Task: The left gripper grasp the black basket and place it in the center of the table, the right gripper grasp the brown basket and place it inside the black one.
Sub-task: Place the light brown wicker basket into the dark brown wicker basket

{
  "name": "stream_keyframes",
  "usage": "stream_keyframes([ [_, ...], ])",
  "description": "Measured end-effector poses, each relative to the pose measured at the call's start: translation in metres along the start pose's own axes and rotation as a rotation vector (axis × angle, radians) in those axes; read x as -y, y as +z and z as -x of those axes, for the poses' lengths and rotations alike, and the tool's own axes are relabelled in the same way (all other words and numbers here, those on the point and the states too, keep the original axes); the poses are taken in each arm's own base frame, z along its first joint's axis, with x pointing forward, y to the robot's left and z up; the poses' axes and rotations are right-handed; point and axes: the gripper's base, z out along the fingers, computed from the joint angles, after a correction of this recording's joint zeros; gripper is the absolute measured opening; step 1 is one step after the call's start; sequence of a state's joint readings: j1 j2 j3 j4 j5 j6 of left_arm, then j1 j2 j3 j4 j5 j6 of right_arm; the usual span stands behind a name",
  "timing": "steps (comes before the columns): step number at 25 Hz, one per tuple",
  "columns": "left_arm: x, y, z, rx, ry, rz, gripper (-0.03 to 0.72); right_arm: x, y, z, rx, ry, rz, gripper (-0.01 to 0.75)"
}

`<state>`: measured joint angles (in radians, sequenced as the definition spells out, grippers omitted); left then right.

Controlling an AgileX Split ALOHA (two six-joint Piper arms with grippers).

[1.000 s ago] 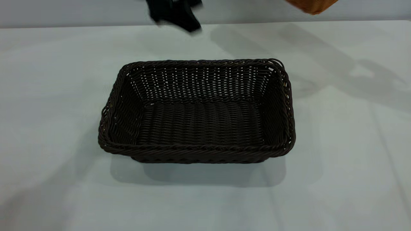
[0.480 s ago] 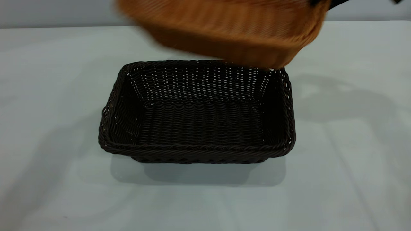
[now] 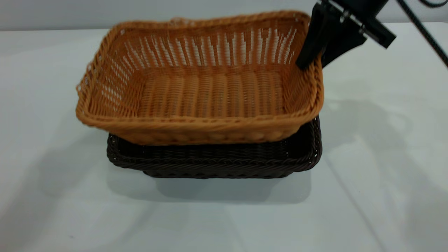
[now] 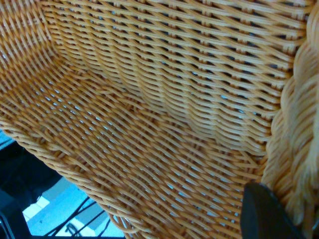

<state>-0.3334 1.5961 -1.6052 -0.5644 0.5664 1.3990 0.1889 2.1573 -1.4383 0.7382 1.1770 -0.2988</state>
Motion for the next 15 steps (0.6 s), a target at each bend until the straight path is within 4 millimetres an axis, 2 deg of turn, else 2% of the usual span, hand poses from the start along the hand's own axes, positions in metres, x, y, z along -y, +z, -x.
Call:
stream_keyframes([
  [6,0.0,0.0,0.0,0.0,-0.002,-0.003,0.475,0.017,0.019,0.003,-0.054,0.027,-0.025,0.083],
  [10,0.0,0.0,0.0,-0.001,-0.001,-0.002,0.474,0.018,0.019,0.003,-0.058,0.022,-0.036,0.107],
  [13,0.0,0.0,0.0,-0.001,-0.003,-0.003,0.474,0.018,0.019,0.003,-0.056,0.02,-0.037,0.169],
  [15,0.0,0.0,0.0,-0.001,-0.003,-0.005,0.474,0.018,0.019,0.003,-0.057,0.01,-0.039,0.246],
])
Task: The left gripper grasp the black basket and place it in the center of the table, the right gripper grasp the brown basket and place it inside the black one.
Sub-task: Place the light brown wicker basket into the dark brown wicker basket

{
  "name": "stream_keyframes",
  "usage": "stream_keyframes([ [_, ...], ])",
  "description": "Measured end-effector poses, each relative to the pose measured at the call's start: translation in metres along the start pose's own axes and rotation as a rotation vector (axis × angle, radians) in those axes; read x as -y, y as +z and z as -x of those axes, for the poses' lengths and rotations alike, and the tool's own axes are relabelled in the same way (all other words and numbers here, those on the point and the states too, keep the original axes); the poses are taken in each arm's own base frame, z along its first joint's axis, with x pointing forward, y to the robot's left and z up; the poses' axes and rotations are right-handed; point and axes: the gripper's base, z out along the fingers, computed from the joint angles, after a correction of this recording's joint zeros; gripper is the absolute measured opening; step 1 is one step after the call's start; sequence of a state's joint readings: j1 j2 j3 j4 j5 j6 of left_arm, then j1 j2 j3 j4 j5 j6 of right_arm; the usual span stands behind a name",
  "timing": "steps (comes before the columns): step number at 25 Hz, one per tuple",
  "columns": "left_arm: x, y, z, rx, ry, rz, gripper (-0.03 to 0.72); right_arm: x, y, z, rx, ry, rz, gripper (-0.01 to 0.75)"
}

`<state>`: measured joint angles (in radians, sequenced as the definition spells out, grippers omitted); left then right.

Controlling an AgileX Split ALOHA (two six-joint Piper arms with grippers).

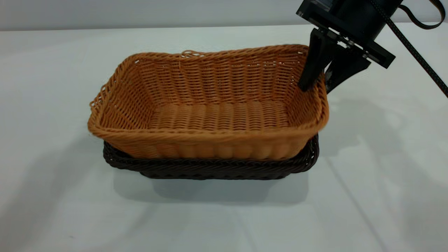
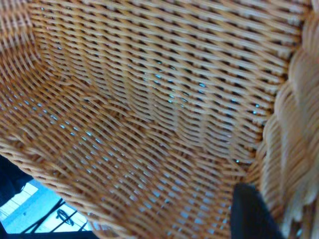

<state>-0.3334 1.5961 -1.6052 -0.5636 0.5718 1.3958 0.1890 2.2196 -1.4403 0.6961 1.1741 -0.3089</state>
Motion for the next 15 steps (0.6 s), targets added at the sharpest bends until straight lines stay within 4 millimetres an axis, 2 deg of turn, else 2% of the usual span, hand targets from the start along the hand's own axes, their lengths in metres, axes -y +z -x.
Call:
stream_keyframes([
  [5,0.002,0.0,0.0,-0.003,-0.001,-0.018,0.474,0.0,-0.001,0.0,-0.004,-0.021,-0.013,0.468],
  [8,0.002,0.0,0.0,-0.004,-0.002,-0.023,0.474,-0.003,-0.008,0.004,0.014,-0.043,-0.028,0.562],
  [11,0.003,-0.006,0.002,-0.002,-0.012,-0.026,0.474,-0.014,-0.027,0.006,0.063,-0.067,-0.063,0.584],
  [15,0.003,-0.039,0.017,0.024,-0.071,0.002,0.474,-0.042,-0.074,-0.005,0.181,-0.103,-0.126,0.563],
])
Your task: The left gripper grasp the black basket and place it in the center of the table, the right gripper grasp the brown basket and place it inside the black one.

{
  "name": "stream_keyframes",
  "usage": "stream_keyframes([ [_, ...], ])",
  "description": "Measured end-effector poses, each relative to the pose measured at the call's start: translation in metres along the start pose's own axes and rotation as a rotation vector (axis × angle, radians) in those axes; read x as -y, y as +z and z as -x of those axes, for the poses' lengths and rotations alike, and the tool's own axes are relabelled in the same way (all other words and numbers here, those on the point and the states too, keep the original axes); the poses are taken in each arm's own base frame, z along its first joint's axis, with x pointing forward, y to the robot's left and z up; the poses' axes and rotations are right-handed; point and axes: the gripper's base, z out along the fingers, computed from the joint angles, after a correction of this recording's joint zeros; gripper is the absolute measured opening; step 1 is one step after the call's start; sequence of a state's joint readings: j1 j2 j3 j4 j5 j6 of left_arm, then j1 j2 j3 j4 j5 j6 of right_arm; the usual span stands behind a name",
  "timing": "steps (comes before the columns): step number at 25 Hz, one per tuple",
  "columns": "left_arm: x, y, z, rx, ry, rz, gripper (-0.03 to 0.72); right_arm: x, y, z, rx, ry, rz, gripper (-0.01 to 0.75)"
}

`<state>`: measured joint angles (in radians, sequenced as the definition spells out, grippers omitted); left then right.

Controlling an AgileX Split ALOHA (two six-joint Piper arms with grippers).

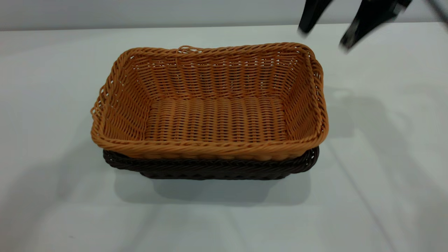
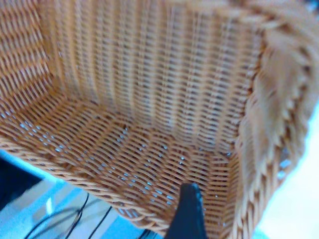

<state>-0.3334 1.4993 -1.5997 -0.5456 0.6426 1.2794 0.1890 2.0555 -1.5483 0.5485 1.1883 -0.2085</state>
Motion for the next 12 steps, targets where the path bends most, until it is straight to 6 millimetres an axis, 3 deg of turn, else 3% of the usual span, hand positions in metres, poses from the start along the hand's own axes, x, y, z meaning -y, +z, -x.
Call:
stream_keyframes([
  [4,0.007,-0.048,0.013,-0.036,-0.044,0.021,0.474,-0.033,-0.07,-0.023,0.151,-0.078,-0.049,0.548],
  [8,0.022,-0.095,0.009,-0.207,-0.22,0.033,0.474,-0.066,-0.14,-0.067,0.325,-0.182,-0.108,0.545],
  [12,0.033,-0.13,-0.01,-0.482,-0.493,0.115,0.474,-0.079,-0.172,-0.122,0.409,-0.205,-0.147,0.545],
])
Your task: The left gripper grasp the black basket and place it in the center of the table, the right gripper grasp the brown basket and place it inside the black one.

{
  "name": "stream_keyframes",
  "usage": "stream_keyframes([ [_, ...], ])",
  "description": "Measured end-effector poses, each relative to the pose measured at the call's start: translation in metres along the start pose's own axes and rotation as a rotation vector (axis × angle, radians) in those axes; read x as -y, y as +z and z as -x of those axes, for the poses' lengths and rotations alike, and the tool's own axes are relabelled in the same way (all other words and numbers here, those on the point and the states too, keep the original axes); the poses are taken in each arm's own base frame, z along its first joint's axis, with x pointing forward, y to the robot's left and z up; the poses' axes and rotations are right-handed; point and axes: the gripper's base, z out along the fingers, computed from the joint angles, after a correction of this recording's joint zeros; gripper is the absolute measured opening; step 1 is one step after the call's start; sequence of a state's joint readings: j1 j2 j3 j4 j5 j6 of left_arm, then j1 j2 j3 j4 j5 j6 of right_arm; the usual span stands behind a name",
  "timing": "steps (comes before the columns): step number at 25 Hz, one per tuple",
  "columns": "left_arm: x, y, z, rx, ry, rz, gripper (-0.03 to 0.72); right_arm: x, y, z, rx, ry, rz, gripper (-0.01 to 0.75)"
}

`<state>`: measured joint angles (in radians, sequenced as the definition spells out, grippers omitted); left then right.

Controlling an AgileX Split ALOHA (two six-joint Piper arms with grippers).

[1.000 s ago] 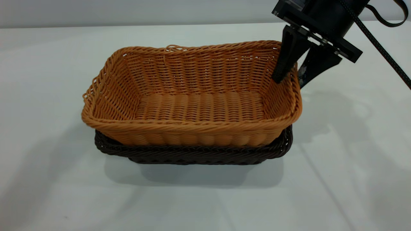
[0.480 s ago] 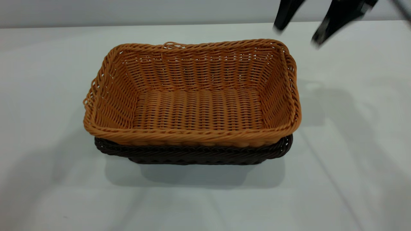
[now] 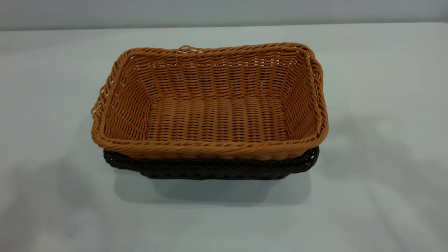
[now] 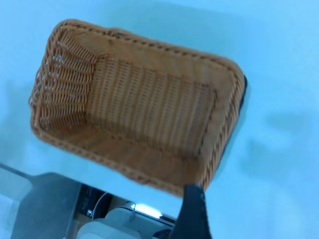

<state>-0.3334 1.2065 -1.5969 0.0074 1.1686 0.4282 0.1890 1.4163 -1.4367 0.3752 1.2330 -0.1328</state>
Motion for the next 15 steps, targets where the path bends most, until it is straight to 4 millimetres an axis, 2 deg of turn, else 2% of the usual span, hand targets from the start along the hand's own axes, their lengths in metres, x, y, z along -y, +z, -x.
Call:
stream_keyframes([
  [3,-0.007,-0.005,-0.011,-0.035,-0.216,0.119,0.474,-0.006,-0.019,-0.035,0.015,0.002,-0.011,0.545],
  [6,-0.003,-0.003,-0.027,-0.068,-0.36,0.15,0.474,-0.006,-0.023,-0.075,-0.01,0.006,-0.032,0.545],
  [10,0.009,0.009,-0.054,-0.144,-0.393,0.131,0.474,0.005,-0.008,-0.131,-0.103,0.016,-0.083,0.544],
  [15,0.034,0.051,-0.098,-0.347,-0.392,0.049,0.474,0.018,0.024,-0.192,-0.173,0.052,-0.103,0.544],
])
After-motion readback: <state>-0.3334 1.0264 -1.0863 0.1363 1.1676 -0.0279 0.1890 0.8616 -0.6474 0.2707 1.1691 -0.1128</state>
